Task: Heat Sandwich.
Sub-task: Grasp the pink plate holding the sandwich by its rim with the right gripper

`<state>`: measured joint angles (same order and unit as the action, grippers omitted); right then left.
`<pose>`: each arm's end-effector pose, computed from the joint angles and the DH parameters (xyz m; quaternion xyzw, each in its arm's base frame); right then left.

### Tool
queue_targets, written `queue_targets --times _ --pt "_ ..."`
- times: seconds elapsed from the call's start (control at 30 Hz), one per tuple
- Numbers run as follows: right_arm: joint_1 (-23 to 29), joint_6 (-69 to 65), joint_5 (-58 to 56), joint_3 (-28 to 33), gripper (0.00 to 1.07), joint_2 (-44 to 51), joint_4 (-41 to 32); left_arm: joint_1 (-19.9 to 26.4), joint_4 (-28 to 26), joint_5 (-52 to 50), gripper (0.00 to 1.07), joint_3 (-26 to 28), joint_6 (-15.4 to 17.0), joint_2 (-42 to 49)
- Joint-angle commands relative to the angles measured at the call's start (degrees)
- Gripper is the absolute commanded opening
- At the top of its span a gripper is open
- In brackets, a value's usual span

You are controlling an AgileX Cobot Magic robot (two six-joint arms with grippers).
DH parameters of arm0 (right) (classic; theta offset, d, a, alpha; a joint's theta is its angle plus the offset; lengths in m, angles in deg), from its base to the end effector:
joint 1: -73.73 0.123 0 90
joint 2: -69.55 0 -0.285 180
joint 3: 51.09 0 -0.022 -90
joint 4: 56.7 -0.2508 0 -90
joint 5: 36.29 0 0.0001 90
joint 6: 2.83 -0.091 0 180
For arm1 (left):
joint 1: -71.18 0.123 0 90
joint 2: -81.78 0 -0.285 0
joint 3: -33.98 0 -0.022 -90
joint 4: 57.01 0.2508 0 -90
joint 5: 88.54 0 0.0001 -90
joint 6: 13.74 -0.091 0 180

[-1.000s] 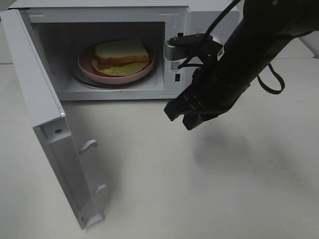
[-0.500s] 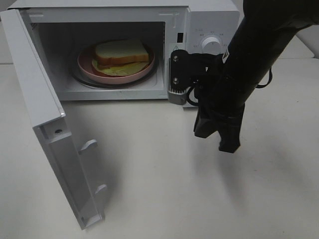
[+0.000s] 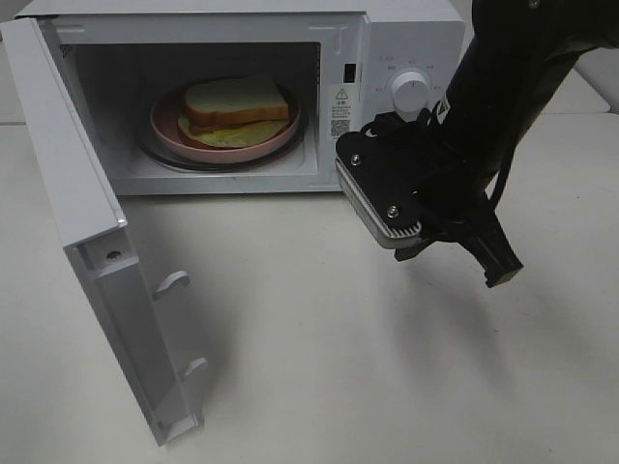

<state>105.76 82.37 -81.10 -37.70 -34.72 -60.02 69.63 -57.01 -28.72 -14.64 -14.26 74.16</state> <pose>0.2778 0.1782 0.2156 -0.8344 0.5292 -0.0473 0.1466 -0.0045 0.0001 0.2784 0.0153 0.8482 -0.0048 0.5295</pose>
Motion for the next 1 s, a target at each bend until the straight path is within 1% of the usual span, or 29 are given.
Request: queue_targets --times 0.03,0.07,0.1,0.13,0.2,0.23,0.27,0.3,0.37,0.47,0.73,0.9,1.0 --pt "-0.1 -1.3 1.5 -0.3 0.30 0.5 0.1 0.2 0.0 -0.5 0.92 -0.2 -0.1 1.3" --pt "-0.1 -1.3 1.5 -0.3 0.30 0.5 0.1 0.2 0.0 -0.5 0.92 -0.2 -0.1 1.3" --pt "-0.1 -2.5 2.3 -0.3 0.37 0.5 0.1 0.2 0.0 -0.5 0.92 -0.2 -0.1 1.3" --pt "-0.1 -4.4 3.5 -0.3 0.51 0.5 0.1 0.2 0.0 -0.5 0.92 -0.2 -0.1 1.3" --pt "-0.1 -6.8 4.5 -0.3 0.67 0.5 0.1 0.2 0.0 -0.5 0.92 -0.2 -0.1 1.3" --pt "-0.1 -6.8 4.5 -0.3 0.67 0.5 0.1 0.2 0.0 -0.5 0.92 -0.2 -0.1 1.3" --pt "-0.1 -8.1 4.6 -0.3 0.75 0.5 0.1 0.2 0.0 -0.5 0.92 -0.2 -0.1 1.3" --pt "-0.1 -10.5 4.6 -0.3 0.87 0.5 0.1 0.2 0.0 -0.5 0.92 -0.2 -0.1 1.3" --pt "-0.1 -12.4 4.9 -0.3 0.96 0.5 0.1 0.2 0.0 -0.5 0.92 -0.2 -0.1 1.3" --pt "-0.1 -12.8 5.5 -0.3 0.98 0.5 0.1 0.2 0.0 -0.5 0.92 -0.2 -0.1 1.3" --pt "0.1 -12.7 6.8 -0.3 0.96 0.5 2.9 0.2 0.0 -0.5 0.92 -0.2 -0.1 1.3" --pt "0.1 -12.5 8.4 -0.3 0.95 0.5 2.9 0.2 0.0 -0.5 0.92 -0.2 -0.1 1.3" --pt "1.0 -12.3 10.2 -0.3 0.94 0.5 3.9 0.2 0.0 -0.5 0.92 -0.2 -0.1 1.3"
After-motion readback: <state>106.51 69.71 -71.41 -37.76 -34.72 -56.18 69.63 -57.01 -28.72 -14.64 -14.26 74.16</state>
